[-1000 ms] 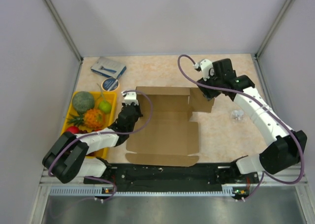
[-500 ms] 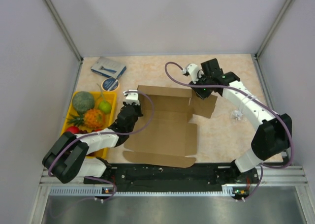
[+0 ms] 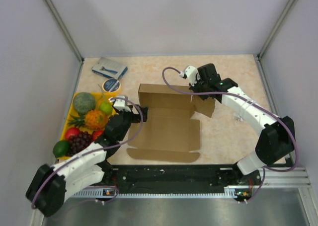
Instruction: Fold the paper box
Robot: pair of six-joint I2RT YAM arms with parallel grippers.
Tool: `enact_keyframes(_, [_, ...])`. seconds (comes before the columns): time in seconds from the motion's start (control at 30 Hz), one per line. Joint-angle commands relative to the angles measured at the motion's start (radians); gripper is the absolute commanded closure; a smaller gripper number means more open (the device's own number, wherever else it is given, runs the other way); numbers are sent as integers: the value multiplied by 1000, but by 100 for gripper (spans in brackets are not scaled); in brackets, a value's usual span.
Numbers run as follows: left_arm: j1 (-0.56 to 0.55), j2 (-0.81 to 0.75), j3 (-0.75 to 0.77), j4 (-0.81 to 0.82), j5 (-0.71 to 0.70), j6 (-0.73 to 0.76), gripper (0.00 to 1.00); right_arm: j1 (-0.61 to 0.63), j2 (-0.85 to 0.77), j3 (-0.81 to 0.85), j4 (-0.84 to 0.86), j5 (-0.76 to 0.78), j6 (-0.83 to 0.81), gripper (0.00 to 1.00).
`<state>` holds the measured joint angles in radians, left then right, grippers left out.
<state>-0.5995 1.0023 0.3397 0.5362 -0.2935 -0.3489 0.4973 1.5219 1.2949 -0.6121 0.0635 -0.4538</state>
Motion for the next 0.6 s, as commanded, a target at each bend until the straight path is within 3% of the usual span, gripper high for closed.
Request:
enact_keyframes(0.0, [4, -230, -88, -117, 138, -73, 18, 4, -28, -6, 55, 32, -28, 100])
enact_keyframes(0.07, [3, -326, -143, -122, 253, -114, 34, 6, -35, -8, 55, 13, -22, 100])
enact_keyframes(0.1, [0, -353, -163, -86, 320, -143, 51, 6, -40, -11, 54, 10, -19, 100])
enact_keyframes(0.23, [-51, -239, -220, 76, 361, -274, 76, 9, -46, -20, 46, -4, 15, 100])
enact_keyframes(0.3, [-126, -94, -174, 128, 353, -269, 80, 7, -49, -25, 41, -8, 33, 100])
enact_keyframes(0.47, [-252, 180, -35, 301, 341, -282, 91, 7, -54, -40, 43, 88, 109, 79])
enact_keyframes(0.57, [-304, 340, 53, 385, 324, -295, 100, -15, -62, -51, 45, 94, 153, 73])
